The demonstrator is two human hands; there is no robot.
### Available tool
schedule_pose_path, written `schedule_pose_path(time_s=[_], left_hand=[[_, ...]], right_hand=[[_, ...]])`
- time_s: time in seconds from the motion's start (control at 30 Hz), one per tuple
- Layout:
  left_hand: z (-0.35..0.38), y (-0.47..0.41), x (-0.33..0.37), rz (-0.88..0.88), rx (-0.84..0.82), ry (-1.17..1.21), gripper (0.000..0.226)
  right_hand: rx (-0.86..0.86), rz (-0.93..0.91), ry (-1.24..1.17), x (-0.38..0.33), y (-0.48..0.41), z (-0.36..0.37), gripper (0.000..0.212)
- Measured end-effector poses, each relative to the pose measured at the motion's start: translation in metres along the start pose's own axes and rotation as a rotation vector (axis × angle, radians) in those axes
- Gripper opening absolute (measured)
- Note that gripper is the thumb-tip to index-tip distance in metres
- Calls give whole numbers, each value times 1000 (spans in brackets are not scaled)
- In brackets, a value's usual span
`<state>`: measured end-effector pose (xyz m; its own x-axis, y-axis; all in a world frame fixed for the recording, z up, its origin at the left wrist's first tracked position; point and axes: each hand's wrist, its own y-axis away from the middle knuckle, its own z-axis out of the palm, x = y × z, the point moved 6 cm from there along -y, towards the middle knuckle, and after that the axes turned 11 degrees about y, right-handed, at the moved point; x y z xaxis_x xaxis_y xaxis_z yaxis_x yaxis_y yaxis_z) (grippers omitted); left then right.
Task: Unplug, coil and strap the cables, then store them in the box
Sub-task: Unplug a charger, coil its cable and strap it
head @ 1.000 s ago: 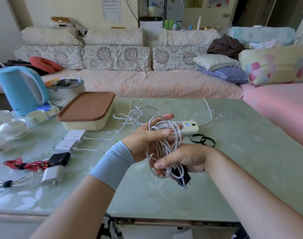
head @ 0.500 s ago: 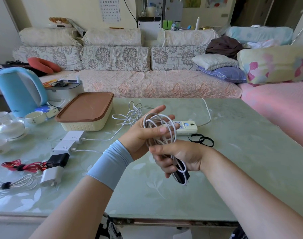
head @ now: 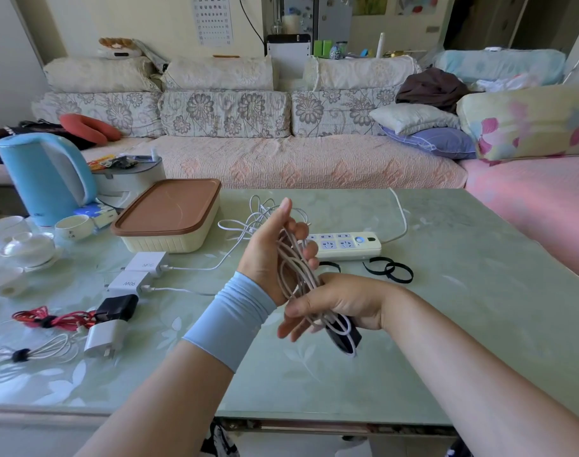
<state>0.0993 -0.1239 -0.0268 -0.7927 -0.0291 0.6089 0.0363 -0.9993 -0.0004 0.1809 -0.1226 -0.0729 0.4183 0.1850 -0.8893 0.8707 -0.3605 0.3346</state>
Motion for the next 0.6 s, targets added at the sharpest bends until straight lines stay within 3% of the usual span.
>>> schedule_pose_path(time_s=[0.13,0.17,0.27,0.4,0.47,0.6], left_hand=[[0,-2,6,171,16,-274,25],[-1,-4,8,169,-9,-303,33],[-8,-8,10,91,-81,-432,54],[-23,-6,0,-88,-83,-699,75],[-28,-8,6,-52,-68,-735,71],[-27,-6,17,-7,-191,-739,37]], right_hand=[[164,-60,-69,-1,5,-10,8],[183,-60,-107,-1,7,-12,11],[214,-63,-190,0,10,-17,21],[301,-102,-259,-4,8,-24,11],[298,-118,-253,-5,6,-25,8],[286,-143,-260,-5,10,-29,18]])
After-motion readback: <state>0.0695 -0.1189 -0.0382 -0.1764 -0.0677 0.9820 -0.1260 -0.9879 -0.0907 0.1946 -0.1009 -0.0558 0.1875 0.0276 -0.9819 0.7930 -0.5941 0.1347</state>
